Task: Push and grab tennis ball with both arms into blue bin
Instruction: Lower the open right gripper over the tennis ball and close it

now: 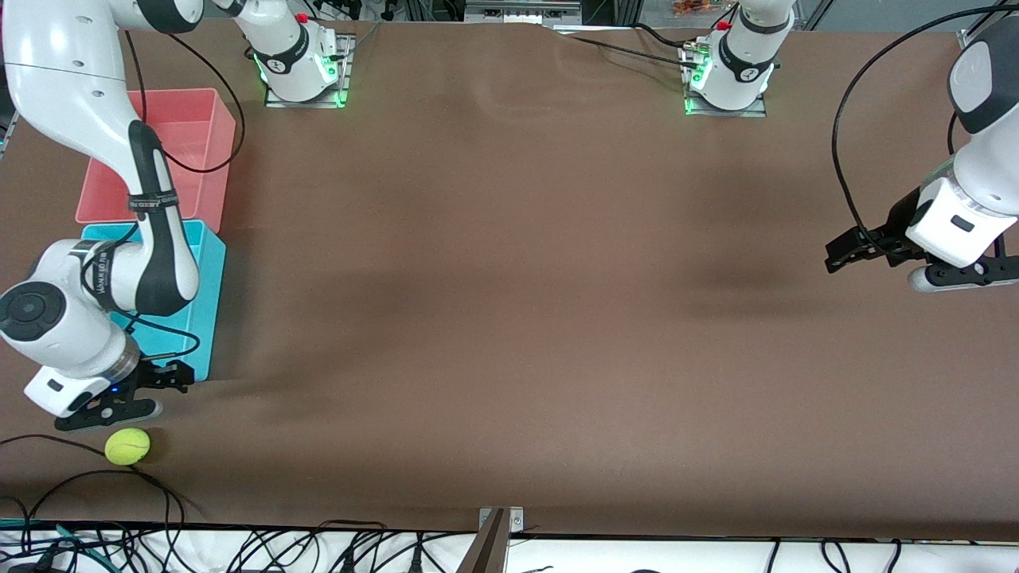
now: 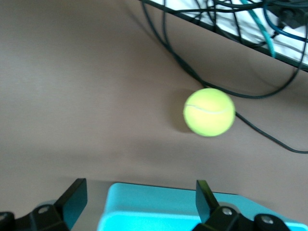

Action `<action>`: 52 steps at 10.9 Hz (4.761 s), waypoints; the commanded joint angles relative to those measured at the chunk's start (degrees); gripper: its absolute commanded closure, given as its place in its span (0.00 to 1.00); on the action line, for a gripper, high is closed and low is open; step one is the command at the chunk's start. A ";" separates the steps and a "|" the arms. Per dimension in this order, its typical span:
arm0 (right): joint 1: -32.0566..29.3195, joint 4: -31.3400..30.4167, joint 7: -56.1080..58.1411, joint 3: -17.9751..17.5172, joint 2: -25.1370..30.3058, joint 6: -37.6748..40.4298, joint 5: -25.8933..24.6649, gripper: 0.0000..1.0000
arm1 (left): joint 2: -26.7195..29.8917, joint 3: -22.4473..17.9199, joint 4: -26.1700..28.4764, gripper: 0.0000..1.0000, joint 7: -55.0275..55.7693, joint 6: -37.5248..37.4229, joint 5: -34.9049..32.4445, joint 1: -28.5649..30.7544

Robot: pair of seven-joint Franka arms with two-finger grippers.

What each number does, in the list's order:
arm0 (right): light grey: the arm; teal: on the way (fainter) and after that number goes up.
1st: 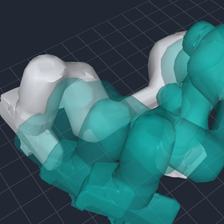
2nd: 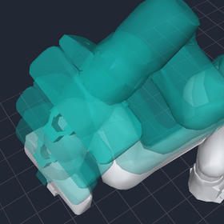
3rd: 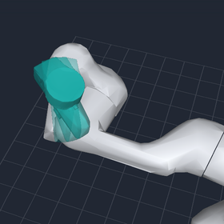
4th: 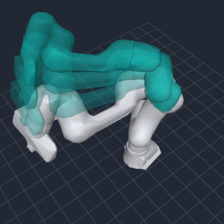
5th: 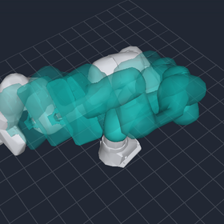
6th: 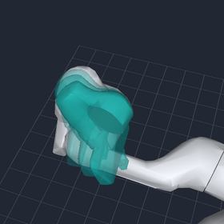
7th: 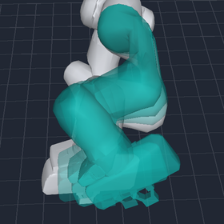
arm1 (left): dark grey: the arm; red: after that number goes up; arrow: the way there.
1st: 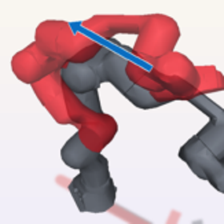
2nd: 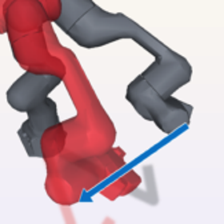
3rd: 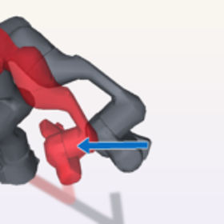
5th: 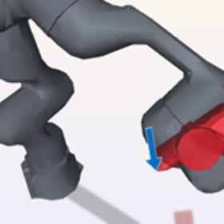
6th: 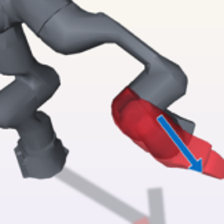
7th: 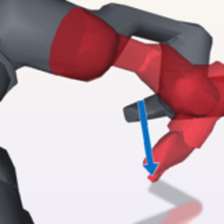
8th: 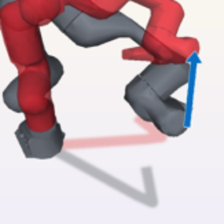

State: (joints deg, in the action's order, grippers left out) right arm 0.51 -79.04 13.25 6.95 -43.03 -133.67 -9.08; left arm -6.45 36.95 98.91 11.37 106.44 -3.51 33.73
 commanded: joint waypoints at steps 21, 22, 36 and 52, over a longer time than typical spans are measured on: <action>-5.96 11.28 4.86 -0.79 -17.87 -25.83 -0.59 0.00 | 4.51 -34.40 -7.85 0.00 -6.98 -11.51 4.12 -36.80; -5.96 11.28 4.85 -0.79 -18.49 -28.21 -0.59 0.00 | 4.43 -34.31 -7.94 0.00 -7.07 -13.26 5.25 -36.80; -6.49 14.42 8.36 -0.53 -21.91 -31.47 -0.94 0.00 | 4.16 -34.40 -9.43 0.00 -13.83 -15.03 5.53 -36.36; -7.90 18.04 9.33 -1.23 -24.82 -32.45 -0.85 0.15 | 3.28 -34.40 -9.43 0.00 -13.48 -14.94 5.53 -36.89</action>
State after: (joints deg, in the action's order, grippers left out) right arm -6.75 -65.18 21.87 6.22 -65.06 -165.42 -9.09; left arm -2.83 2.98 90.26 -1.32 92.27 0.58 -2.67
